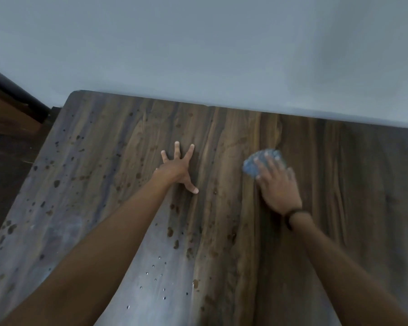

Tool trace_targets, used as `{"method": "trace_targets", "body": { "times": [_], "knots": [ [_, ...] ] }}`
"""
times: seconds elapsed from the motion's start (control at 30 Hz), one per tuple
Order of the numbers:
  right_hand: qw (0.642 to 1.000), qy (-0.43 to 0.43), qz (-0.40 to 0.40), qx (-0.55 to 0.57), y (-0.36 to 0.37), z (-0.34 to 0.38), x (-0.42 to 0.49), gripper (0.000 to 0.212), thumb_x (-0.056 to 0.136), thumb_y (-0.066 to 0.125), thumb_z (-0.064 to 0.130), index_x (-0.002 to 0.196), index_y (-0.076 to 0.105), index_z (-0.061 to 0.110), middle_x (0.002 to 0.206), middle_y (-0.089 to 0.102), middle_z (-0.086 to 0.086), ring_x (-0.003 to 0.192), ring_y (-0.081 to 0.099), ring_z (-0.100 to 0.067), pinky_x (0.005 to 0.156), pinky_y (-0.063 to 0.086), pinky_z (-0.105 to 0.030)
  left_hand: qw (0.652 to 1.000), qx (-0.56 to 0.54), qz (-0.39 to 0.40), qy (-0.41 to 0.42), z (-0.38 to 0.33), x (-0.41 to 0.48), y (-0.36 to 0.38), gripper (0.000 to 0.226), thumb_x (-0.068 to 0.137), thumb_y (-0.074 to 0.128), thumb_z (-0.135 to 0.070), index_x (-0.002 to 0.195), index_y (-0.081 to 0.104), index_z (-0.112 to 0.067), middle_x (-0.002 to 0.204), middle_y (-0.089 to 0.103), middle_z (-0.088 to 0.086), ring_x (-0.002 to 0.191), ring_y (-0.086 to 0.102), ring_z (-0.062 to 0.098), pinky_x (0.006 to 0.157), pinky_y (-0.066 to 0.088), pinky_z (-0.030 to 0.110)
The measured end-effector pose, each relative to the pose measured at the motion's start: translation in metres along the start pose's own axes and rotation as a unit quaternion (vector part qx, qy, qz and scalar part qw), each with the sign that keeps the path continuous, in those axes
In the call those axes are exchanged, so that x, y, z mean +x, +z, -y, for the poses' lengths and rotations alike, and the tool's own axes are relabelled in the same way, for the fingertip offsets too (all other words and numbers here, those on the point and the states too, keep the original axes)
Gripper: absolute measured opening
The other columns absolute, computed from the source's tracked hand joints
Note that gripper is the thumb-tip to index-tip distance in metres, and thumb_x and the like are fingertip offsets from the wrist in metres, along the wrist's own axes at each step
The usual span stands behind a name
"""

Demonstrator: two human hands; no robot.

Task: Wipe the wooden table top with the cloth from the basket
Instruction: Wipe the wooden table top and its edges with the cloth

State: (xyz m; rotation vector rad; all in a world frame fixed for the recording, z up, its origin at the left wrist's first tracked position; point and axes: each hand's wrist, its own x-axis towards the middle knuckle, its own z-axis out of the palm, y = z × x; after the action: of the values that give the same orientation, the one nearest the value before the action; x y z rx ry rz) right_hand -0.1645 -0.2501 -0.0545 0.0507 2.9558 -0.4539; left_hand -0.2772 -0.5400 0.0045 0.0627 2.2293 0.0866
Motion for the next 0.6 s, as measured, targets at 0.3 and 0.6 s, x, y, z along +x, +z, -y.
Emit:
{"method": "trace_targets", "body": {
  "times": [0.3, 0.6],
  "knots": [
    [0.999, -0.03, 0.021, 0.002, 0.015, 0.025, -0.043, 0.053, 0.107, 0.021, 0.043, 0.159, 0.013, 0.041, 0.168, 0.009, 0.009, 0.155, 0.004, -0.018, 0.123, 0.014, -0.052, 0.999, -0.029, -0.02, 0.014, 0.005, -0.007, 0.009, 0.148, 0.065, 0.093, -0.036, 0.15, -0.028, -0.045, 0.153, -0.047, -0.003, 0.143, -0.032, 0.045, 0.108, 0.018, 0.076],
    [1.0, -0.02, 0.014, 0.003, 0.029, 0.045, -0.084, 0.054, 0.106, 0.025, 0.042, 0.159, 0.017, 0.039, 0.168, 0.013, 0.007, 0.155, 0.008, -0.02, 0.122, 0.017, -0.052, 0.997, -0.052, -0.017, 0.047, 0.013, -0.045, 0.075, 0.146, 0.062, 0.091, -0.05, 0.152, -0.024, -0.044, 0.153, -0.047, -0.004, 0.143, -0.032, 0.044, 0.111, 0.007, 0.074]
  ]
}}
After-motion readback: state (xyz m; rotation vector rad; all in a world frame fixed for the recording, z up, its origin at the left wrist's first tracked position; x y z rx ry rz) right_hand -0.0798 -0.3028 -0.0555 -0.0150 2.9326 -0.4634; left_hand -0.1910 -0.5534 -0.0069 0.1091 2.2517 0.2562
